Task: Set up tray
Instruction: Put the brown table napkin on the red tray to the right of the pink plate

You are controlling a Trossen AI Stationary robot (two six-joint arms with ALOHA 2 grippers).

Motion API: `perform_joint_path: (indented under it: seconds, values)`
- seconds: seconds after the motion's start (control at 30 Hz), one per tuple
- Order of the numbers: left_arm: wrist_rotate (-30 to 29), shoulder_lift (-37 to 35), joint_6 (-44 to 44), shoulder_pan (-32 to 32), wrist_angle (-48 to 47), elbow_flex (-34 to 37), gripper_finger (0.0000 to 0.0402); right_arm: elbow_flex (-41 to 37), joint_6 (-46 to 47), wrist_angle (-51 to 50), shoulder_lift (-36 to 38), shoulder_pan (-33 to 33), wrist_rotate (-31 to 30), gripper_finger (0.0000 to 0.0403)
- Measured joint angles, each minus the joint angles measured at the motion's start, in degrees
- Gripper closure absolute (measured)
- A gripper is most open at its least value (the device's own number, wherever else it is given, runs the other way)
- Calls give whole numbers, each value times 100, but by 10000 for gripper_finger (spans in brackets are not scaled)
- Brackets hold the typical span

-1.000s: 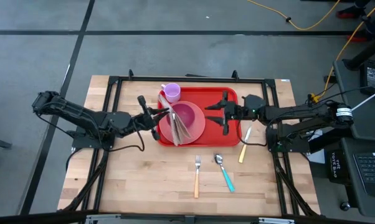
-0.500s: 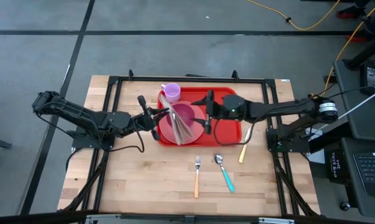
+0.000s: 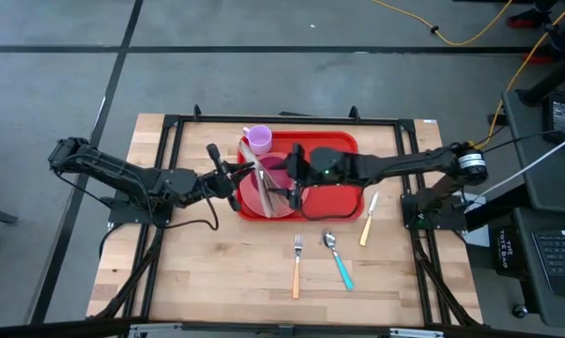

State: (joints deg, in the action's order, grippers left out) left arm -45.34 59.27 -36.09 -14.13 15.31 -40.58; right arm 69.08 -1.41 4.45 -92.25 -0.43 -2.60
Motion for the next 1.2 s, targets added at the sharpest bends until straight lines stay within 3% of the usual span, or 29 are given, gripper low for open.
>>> perform_joint_path:
  seconds: [0.63, 0.8, 1.2]
  values:
    - [-159, 0, 226, 0, -5, 0, 393, 161, 570, 271, -188, 2, 115, 100]
    - [-554, -2, 229, 0, -27, 0, 393, 161, 536, 454, -188, 11, -125, 100]
    - [-432, -2, 232, 0, -37, 0, 393, 161, 389, 481, -188, 9, -447, 100]
